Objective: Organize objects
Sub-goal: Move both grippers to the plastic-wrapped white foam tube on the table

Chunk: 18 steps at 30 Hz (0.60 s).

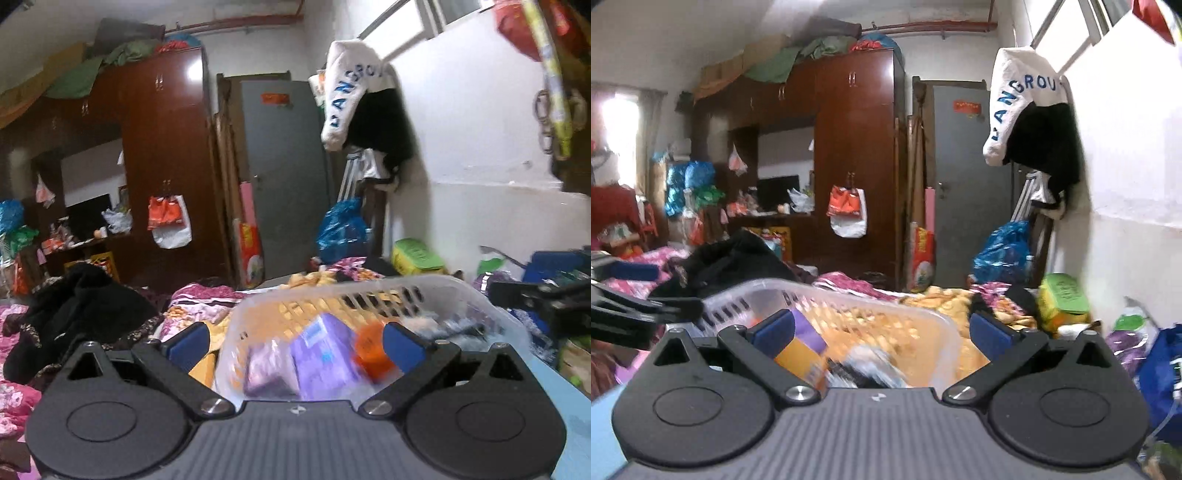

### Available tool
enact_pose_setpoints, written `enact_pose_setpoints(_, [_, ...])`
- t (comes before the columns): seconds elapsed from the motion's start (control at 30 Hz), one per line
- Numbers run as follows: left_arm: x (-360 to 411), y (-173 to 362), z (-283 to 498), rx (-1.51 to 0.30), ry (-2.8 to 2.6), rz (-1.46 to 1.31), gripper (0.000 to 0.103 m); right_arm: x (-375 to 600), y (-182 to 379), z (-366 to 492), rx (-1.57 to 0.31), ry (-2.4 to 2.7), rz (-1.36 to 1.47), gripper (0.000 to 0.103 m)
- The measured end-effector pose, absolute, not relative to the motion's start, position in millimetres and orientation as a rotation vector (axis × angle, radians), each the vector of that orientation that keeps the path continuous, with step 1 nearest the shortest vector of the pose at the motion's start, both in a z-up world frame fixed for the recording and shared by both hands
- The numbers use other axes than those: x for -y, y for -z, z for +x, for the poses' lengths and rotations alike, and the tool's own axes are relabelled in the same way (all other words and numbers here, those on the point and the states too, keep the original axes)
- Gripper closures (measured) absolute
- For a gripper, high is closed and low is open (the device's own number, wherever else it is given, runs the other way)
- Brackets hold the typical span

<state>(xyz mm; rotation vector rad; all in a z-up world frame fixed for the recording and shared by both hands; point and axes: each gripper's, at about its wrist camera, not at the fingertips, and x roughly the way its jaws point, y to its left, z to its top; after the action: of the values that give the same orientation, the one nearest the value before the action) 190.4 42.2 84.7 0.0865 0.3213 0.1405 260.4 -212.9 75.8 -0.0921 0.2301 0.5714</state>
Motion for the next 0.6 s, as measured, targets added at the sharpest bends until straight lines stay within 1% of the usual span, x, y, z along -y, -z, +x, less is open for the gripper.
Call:
enact_pose_setpoints(0.3, [-37.1,-35.2,127.3,-0.32,-0.044,0.066,0.002,226.2,-55.1,239.5,-0.291,-0.586,-0.086,0.0])
enact_pose_setpoints(0.43, [-37.9,-2.8,98.6,-0.34,-0.024,0.073,0.002,246.3,-26.4,212.4,-0.311,-0.625,-0.092,0.0])
enact_pose_setpoints(0.6, [-45.7,29.6,68.2,-0.365,-0.029,0.05,0.0,285.4,19.0,174.5,-0.375,-0.649,-0.028,0.0])
